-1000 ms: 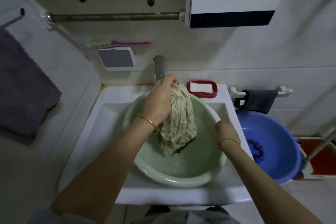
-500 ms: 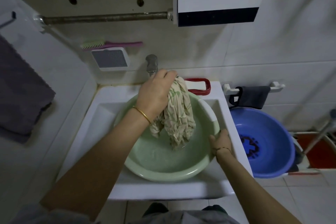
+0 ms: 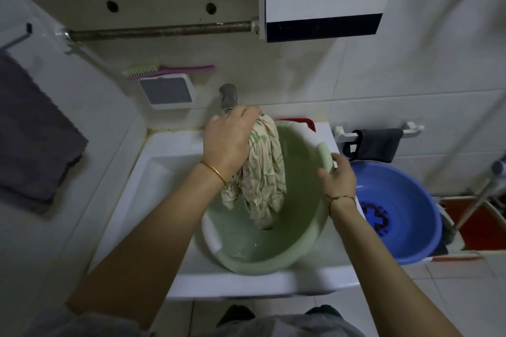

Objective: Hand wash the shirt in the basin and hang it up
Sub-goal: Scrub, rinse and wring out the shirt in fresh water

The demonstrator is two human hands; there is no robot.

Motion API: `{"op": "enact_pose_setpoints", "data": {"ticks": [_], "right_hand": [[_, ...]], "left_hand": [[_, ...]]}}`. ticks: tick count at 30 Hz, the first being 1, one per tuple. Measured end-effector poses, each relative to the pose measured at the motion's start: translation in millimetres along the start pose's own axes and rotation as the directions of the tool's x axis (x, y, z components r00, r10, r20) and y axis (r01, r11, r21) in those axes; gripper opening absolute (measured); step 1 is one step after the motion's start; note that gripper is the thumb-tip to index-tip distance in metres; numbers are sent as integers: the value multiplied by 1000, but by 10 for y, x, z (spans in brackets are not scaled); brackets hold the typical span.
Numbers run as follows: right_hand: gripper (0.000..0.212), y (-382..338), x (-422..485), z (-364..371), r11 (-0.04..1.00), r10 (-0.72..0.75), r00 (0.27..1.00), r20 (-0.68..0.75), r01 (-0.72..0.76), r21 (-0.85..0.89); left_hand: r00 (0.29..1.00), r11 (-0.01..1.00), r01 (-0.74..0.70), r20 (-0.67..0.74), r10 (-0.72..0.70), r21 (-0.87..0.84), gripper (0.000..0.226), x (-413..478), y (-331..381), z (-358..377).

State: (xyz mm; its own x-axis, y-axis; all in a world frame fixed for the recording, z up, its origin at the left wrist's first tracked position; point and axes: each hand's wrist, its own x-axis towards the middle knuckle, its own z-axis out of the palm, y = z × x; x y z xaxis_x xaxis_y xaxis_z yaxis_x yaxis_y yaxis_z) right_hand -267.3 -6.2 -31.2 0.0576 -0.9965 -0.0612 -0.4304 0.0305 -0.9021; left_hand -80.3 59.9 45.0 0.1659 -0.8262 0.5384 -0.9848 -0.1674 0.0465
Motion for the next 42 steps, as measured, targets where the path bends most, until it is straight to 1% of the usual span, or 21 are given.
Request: {"op": "enact_pose_setpoints", "data": {"ticks": [3,6,13,19,25,29,33,37,42], "right_hand": [[34,-101,-18,-76,998,-40,999,7,41,-37],[28,-187,-1,-144,988,-118,993,-12,116,-104],[32,-405,-11,-232,957,-234,972,-18,227,-183],[37,-573,-90,-208,959,-234,972,-23,227,-168],[32,-738,-206,-144,916,-322,947,-8,310,-255],[31,-810,-284,-124,896,-330,944,22,321,-308],[30,-883,-379,-117,858,-367,927,74,368,-359],[25,-887,-431,-98,830,-380,921,84,379,-410],[29,-917,-506,-130,799,-397,912,105,400,-449]], "left_hand": [[1000,1000,14,10,-14,-14,42,-12,6,21],[1000,999,19,9,-19,-33,41,-15,24,45],[1000,995,-16,-22,14,-102,34,73,145,18],[999,990,-9,-50,2,-138,35,108,176,-34],[998,986,51,-33,-57,-159,41,108,145,-58],[996,981,60,-50,-70,-186,44,96,136,-66],[995,976,62,-62,-77,-207,43,90,139,-77],[995,971,69,-60,-85,-231,42,76,141,-79],[994,967,81,-57,-98,-243,42,64,154,-91]]}}
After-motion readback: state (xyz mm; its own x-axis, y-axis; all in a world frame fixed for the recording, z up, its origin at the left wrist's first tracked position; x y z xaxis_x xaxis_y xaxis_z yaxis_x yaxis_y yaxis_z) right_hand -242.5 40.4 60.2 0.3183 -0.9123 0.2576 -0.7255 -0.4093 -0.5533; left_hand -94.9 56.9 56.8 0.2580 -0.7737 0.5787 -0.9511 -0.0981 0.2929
